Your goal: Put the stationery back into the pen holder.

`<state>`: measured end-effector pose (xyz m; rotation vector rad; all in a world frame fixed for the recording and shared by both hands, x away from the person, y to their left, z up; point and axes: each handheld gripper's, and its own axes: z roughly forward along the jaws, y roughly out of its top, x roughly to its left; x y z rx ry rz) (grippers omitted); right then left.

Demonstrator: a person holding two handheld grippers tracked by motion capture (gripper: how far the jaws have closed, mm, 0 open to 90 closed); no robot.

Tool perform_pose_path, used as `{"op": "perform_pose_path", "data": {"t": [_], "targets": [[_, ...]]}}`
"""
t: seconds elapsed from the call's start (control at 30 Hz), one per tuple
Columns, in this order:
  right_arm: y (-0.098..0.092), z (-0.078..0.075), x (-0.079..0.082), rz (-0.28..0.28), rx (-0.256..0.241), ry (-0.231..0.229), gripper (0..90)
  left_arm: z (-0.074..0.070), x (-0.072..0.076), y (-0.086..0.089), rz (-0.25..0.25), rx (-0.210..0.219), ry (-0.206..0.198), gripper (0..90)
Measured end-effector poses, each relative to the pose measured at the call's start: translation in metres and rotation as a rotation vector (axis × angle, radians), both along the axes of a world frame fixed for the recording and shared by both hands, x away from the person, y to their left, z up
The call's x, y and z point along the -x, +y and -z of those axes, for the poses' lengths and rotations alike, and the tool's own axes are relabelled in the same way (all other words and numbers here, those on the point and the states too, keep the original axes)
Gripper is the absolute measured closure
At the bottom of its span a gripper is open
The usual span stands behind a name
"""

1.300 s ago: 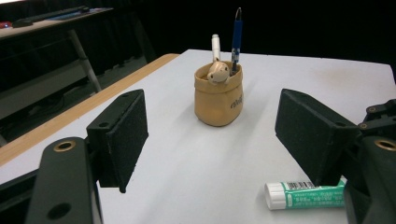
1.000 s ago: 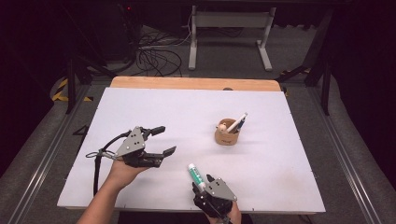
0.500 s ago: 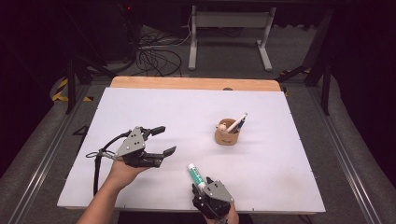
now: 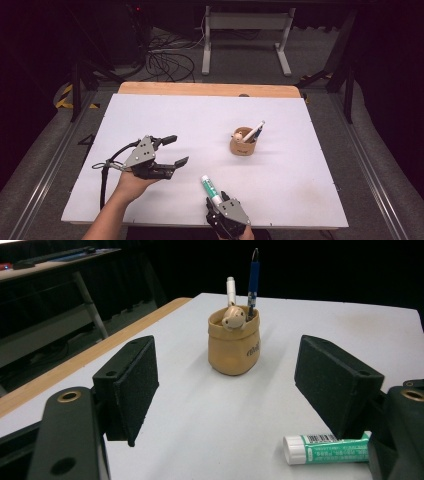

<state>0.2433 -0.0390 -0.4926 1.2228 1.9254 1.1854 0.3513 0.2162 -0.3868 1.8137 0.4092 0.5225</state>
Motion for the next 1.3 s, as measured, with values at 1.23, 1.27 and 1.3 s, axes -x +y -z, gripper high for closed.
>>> {"op": "perform_pose_path", "data": {"t": [1.23,1.27,1.3], "targets": [[-0.013,-0.024,-0.014,-0.087,0.021,0.001,65.7,0.0,0.0,0.0,0.0,0.003,-0.002,26.0],[-0.014,-0.027,-0.015,-0.084,0.024,-0.006,65.7,0.0,0.0,-0.001,0.001,0.003,-0.001,26.0],[-0.016,-0.029,-0.016,-0.085,0.023,-0.01,65.7,0.0,0.0,-0.001,0.002,0.0,-0.002,26.0]]}}
